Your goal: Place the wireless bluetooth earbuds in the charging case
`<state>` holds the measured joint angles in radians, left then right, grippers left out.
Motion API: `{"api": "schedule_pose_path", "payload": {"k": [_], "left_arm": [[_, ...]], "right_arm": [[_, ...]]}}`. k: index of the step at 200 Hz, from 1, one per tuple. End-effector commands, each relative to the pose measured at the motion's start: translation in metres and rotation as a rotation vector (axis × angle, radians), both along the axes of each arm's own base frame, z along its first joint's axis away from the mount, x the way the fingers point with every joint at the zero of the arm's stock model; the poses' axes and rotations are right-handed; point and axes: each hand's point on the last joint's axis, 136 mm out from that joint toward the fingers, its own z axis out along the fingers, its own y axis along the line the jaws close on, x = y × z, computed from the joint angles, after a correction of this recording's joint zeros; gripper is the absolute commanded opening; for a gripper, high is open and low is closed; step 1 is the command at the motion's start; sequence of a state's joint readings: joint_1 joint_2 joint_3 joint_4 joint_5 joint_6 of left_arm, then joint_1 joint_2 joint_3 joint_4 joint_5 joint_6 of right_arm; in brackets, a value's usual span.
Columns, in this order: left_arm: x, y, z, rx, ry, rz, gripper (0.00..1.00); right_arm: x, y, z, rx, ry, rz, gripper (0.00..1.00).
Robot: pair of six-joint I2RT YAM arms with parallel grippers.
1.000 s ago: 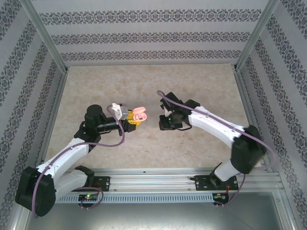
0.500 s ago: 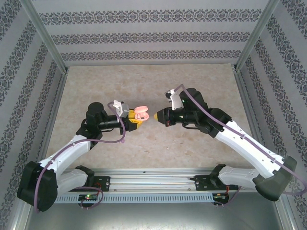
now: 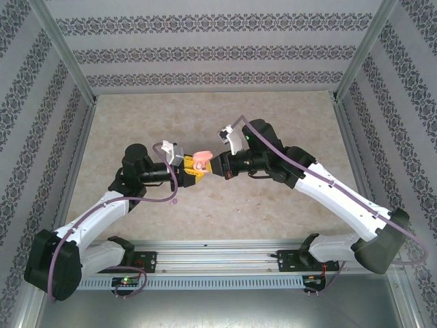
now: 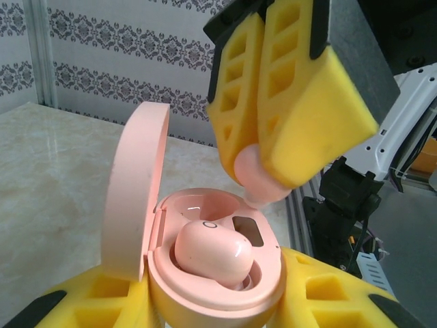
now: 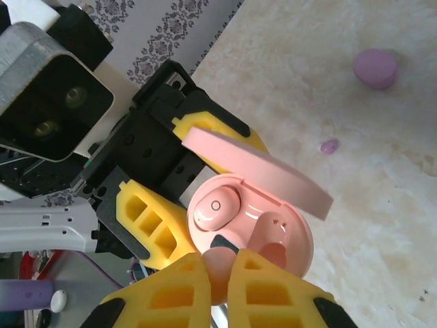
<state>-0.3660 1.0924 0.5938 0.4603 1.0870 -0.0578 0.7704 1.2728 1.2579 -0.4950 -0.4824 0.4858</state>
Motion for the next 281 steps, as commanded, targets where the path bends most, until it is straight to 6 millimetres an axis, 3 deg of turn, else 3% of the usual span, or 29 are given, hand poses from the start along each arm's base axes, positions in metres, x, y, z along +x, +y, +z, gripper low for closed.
{"api": "schedule_pose_path", "payload": {"k": [1, 38, 117, 181, 281], "left_arm": [[-0.006, -0.005, 0.018, -0.031, -0.049, -0.048, 0.16], [-0.007, -0.006, 0.02, -0.036, -0.046, -0.058, 0.16], [-0.008, -0.006, 0.022, -0.041, -0.047, -0.064, 0.16], [-0.009, -0.007, 0.025, -0.049, -0.05, -0.071, 0.16], [-0.009, -0.007, 0.025, -0.049, -0.049, -0.071, 0.16]], "right_arm": [[0.001, 0.005, 0.018, 0.035, -0.061, 0.02, 0.07], [0.004, 0.005, 0.017, 0.028, -0.072, 0.013, 0.07], [0.009, 0.001, -0.006, -0.063, -0.046, 0.004, 0.08], [0.013, 0.001, -0.006, -0.07, -0.043, 0.002, 0.08], [0.013, -0.002, -0.005, -0.092, -0.035, -0.004, 0.37]]}}
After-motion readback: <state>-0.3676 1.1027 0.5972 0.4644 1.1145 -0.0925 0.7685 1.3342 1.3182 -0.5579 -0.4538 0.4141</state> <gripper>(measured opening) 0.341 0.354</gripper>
